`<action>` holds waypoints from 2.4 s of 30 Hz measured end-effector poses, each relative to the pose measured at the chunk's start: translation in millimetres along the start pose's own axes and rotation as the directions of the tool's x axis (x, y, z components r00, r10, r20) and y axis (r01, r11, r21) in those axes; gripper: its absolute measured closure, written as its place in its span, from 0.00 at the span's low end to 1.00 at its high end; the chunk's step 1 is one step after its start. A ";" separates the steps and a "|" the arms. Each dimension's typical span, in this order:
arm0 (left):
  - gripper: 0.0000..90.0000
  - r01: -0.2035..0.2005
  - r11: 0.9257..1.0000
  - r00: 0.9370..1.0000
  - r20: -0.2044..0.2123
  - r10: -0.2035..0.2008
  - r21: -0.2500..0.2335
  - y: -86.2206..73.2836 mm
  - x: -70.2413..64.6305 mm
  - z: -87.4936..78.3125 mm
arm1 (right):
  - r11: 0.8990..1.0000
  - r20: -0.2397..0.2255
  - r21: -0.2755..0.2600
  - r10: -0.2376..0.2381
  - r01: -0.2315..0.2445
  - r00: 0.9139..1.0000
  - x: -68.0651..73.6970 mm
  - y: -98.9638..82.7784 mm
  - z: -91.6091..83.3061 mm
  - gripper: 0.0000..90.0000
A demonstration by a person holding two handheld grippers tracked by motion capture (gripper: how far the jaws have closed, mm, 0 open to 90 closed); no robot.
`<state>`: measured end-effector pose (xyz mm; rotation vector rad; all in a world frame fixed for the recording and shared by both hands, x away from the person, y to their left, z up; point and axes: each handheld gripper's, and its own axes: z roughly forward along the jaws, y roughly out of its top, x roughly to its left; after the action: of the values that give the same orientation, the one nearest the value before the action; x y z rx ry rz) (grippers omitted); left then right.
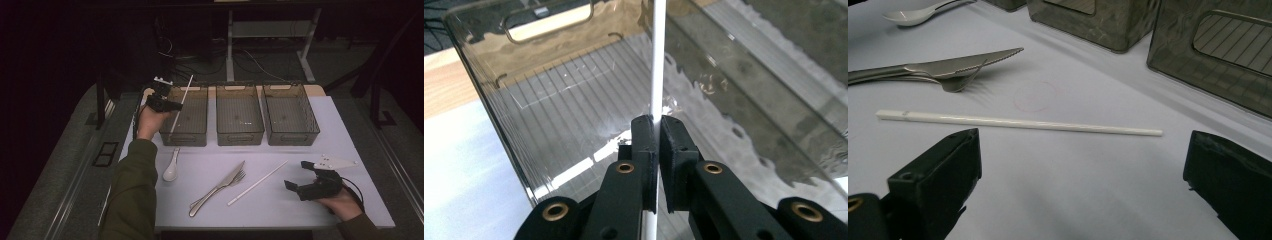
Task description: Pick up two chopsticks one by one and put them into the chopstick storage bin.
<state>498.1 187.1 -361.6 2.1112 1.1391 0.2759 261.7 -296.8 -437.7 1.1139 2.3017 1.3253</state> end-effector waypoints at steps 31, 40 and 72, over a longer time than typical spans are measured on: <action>0.89 0.042 0.992 0.995 -0.100 -0.030 0.119 1.8 -2.9 41.4 | 1.000 -0.002 -0.002 0.002 -0.002 1.000 -2.3 -0.9 -1.9 0.02; 0.83 0.019 0.996 0.995 -0.095 -0.010 0.090 3.8 -4.9 37.3 | 1.000 -0.001 -0.003 0.003 -0.003 1.000 -2.2 -0.8 -1.8 0.02; 0.44 -0.208 0.974 0.968 0.122 0.218 -0.093 20.6 -101.5 -30.2 | 1.000 0.003 -0.012 0.003 -0.003 1.000 -2.5 0.2 -4.9 0.02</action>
<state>436.9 113.6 -311.7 2.1483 0.8123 0.2720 260.8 -301.6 -435.3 1.1148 2.2877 1.3364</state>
